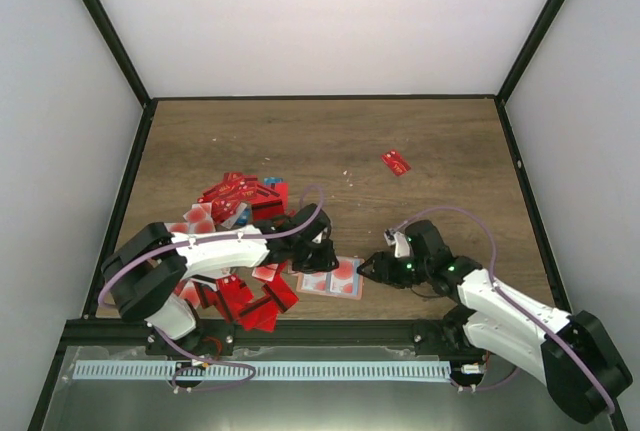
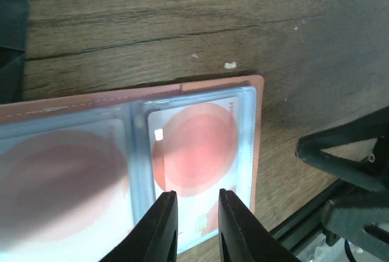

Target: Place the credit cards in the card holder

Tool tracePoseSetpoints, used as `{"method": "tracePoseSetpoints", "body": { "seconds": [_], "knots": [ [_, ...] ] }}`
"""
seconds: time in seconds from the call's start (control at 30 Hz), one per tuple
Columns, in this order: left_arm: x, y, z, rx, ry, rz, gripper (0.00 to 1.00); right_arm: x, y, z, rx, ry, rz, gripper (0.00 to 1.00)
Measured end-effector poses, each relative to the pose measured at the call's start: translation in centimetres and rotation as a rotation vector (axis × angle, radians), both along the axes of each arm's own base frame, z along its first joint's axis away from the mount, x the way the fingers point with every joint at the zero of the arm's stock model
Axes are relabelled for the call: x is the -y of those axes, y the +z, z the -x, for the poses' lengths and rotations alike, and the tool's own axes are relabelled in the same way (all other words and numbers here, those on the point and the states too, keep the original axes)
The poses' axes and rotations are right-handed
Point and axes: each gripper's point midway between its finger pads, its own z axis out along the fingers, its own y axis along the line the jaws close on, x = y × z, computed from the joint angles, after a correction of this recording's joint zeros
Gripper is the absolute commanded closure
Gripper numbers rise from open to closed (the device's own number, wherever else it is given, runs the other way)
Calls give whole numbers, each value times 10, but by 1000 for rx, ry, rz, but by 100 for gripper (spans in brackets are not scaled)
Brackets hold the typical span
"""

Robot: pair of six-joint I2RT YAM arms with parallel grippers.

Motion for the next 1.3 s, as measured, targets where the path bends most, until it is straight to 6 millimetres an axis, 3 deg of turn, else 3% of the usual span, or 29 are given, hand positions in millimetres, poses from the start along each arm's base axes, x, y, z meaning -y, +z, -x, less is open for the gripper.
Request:
{"method": "tracePoseSetpoints", "body": {
  "seconds": [0.2,0.63,1.3],
  "knots": [
    [-3,-14,-1,7,-26,-54,95,-12,6,2,-14,47,-66,46],
    [-5,-35,2,-18,-49,-96,96,-21,9,0,-27,73,-111,46],
    [5,-37,1,-20,-64,-67,96,-24,-4,-2,-71,69,-100,47]
  ]
}}
